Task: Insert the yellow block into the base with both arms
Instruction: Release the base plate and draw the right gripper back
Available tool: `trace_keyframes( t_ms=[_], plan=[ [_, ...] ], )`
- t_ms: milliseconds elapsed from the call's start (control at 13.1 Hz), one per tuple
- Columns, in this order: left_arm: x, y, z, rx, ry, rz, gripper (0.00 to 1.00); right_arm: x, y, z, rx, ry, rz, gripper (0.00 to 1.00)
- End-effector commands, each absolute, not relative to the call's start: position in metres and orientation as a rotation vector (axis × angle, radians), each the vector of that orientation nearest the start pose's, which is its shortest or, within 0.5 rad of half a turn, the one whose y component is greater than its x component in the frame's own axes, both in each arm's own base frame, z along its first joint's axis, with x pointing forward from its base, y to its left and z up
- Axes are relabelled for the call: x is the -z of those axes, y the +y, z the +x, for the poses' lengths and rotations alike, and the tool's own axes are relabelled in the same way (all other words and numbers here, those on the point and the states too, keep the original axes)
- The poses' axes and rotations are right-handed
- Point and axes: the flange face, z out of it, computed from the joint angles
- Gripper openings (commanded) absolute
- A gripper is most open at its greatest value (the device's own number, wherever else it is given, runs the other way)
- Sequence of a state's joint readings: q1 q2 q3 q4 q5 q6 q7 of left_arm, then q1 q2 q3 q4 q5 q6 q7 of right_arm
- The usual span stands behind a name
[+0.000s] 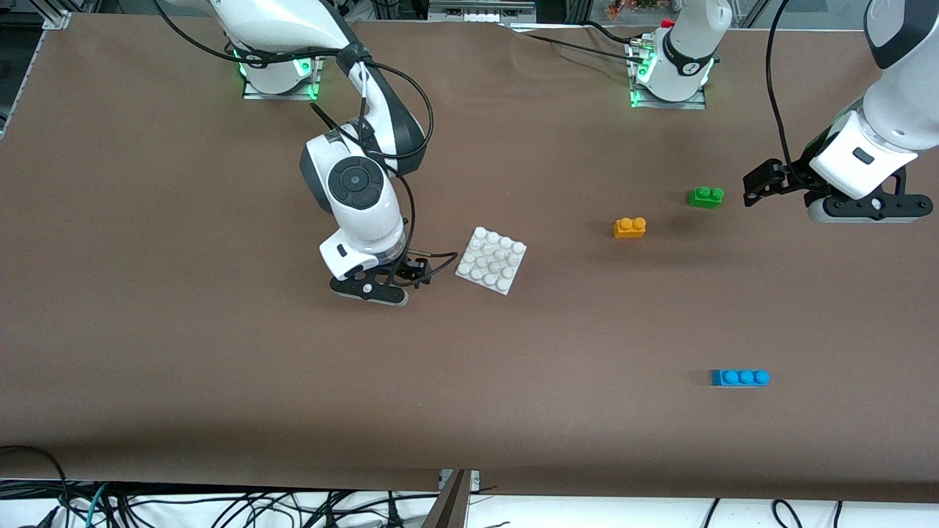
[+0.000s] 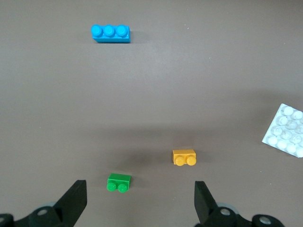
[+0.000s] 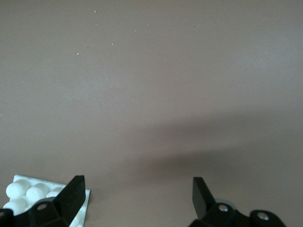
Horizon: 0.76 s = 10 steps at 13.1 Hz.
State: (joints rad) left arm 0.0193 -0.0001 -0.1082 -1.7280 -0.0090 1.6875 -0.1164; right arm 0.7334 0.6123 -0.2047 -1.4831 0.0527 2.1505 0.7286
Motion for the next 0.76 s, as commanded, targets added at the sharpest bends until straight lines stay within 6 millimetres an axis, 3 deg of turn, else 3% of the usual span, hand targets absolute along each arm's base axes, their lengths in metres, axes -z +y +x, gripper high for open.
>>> trace_keyframes(
  t_ms=[0,229,457,686],
  plan=[
    [-0.564,-0.056,0.559,-0.085,-0.057,-3.166,1.0,-0.341,0.359,0.613,0.101,0.269,-3.154,1.0],
    [-0.564,-0.056,0.559,-0.085,-0.057,-3.166,1.0,-0.406,0.301,0.622,0.001,0.165,-3.117,1.0],
    [-0.564,-0.056,0.559,-0.085,-0.057,-3.166,1.0,-0.474,0.209,0.622,-0.106,0.054,-3.119,1.0],
    [-0.563,-0.058,0.558,-0.09,-0.052,-3.166,1.0,-0.535,0.125,0.602,-0.202,0.007,-3.108,1.0]
  ],
)
